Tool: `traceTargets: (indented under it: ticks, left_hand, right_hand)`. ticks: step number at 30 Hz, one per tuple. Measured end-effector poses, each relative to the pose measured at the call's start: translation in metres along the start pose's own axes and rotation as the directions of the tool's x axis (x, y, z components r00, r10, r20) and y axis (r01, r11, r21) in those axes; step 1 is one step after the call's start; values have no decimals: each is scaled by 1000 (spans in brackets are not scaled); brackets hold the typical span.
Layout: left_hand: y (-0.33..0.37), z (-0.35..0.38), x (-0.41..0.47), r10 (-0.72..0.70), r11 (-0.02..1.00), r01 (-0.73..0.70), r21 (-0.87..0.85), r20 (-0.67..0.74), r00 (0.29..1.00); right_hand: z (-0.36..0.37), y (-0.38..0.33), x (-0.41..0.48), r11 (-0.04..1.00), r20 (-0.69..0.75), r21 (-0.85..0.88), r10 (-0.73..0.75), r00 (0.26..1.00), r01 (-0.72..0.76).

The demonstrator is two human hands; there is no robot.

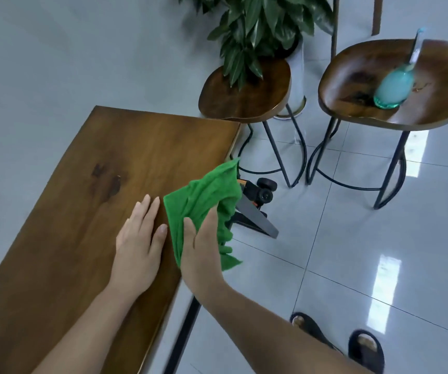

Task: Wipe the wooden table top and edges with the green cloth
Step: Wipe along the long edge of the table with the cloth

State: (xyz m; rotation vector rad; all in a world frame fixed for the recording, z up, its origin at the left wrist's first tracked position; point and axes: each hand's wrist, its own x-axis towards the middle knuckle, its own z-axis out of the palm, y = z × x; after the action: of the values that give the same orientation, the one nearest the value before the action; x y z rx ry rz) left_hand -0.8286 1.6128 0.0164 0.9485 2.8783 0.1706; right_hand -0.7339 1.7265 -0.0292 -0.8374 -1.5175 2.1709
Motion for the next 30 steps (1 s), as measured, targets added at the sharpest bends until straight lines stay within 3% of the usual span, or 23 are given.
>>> traceTargets:
  ticks: [8,17,22,30]
  left_hand:
    - [6,2,-1,-14,1000,15,26,-31,999]
    - [8,4,-1,-28,999,30,40,-44,999]
    - [10,4,-1,-31,998,33,44,-44,999]
    - [4,8,1,-25,998,28,51,-57,998]
  right_hand:
    - [9,9,-19,998,13,-59,37,999,-36]
    - [-9,-29,95,992,-196,-119,-69,978,46]
    - [-37,-70,164,998,-227,-64,-28,973,14]
    - [-30,-57,128,998,-183,-37,-53,982,47]
